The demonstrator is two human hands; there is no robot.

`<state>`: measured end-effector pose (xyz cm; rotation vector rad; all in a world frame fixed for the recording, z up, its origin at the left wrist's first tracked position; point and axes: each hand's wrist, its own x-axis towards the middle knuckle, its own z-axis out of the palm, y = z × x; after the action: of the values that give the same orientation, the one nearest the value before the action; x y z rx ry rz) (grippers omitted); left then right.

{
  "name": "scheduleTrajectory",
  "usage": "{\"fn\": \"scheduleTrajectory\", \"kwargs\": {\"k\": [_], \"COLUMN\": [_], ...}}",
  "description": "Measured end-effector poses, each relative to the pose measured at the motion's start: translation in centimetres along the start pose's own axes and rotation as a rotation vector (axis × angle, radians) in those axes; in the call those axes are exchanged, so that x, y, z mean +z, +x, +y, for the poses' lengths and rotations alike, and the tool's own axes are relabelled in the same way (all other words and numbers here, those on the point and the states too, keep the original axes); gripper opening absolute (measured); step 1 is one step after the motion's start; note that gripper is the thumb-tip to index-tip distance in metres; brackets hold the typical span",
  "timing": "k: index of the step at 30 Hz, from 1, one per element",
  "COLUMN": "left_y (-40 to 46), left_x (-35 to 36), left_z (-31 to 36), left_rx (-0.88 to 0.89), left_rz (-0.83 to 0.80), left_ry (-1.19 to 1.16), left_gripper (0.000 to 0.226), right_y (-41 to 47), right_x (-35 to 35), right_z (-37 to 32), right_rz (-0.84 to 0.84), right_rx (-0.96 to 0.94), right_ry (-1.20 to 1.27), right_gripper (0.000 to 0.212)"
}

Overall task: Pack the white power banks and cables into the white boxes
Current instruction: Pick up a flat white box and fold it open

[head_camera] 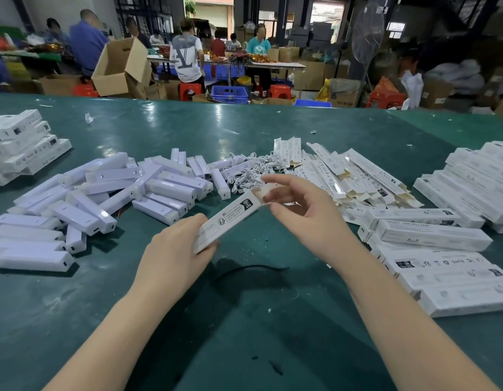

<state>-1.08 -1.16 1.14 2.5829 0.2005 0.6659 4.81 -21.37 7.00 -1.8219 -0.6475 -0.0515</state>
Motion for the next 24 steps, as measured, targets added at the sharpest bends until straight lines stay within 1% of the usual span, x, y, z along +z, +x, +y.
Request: {"fn": "scheduleTrajectory", "kwargs": {"k": [4, 6, 8, 10, 12, 14, 17, 19, 21, 24], "left_y": [-0.2, -0.2, -0.1, -0.2, -0.2, -0.1, 0.1, 0.2, 0.1, -0.1], "left_x": [-0.1, -0.4, -0.6, -0.7, -0.6, -0.5, -0.5, -0.6, -0.5, -0.4], "left_z": [0.0, 0.0, 0.0, 0.0, 0.1, 0.2, 0.1, 0.1, 0.2, 0.1], "left_rx": [0.025, 0.053, 0.087, 0.093, 0.070, 0.037, -0.022, -0.049, -0.049, -0.009], "left_rz": [0.006, 0.019, 0.035, 0.037, 0.040, 0.048, 0.063, 0.068, 0.061, 0.059], "left_ry": [-0.026, -0.024, -0.014, -0.016, -0.029, -0.026, -0.030, -0.046, -0.051, -0.090], "left_gripper": [0.026, 0.023, 0.022, 0.022, 0.018, 0.014, 0.012, 0.009, 0.009, 0.012], "right_y": [0.1, 0.1, 0.1, 0.3, 0.4, 0.3, -0.1, -0.3, -0.7, -1.1], "right_x": [0.2, 0.6, 0.7, 0.6, 0.8, 1.4, 2.8, 3.6, 4.0, 4.0], "right_z": [0.2, 0.4, 0.6, 0.7, 1.0, 1.0, 1.0, 1.2, 1.2, 1.2], "right_rz": [0.091, 0.128, 0.146, 0.128, 0.085, 0.066, 0.046, 0.052, 0.084, 0.123], "right_rx": [-0.055, -0.043, 0.006, 0.048, 0.058, 0.023, -0.007, -0.027, -0.082, -0.267], "right_ry": [0.009, 0.038, 0.086, 0.134, 0.234, 0.294, 0.315, 0.287, 0.207, -0.008], "right_gripper": [0.031, 0.027, 0.022, 0.016, 0.013, 0.014, 0.019, 0.023, 0.025, 0.033]}}
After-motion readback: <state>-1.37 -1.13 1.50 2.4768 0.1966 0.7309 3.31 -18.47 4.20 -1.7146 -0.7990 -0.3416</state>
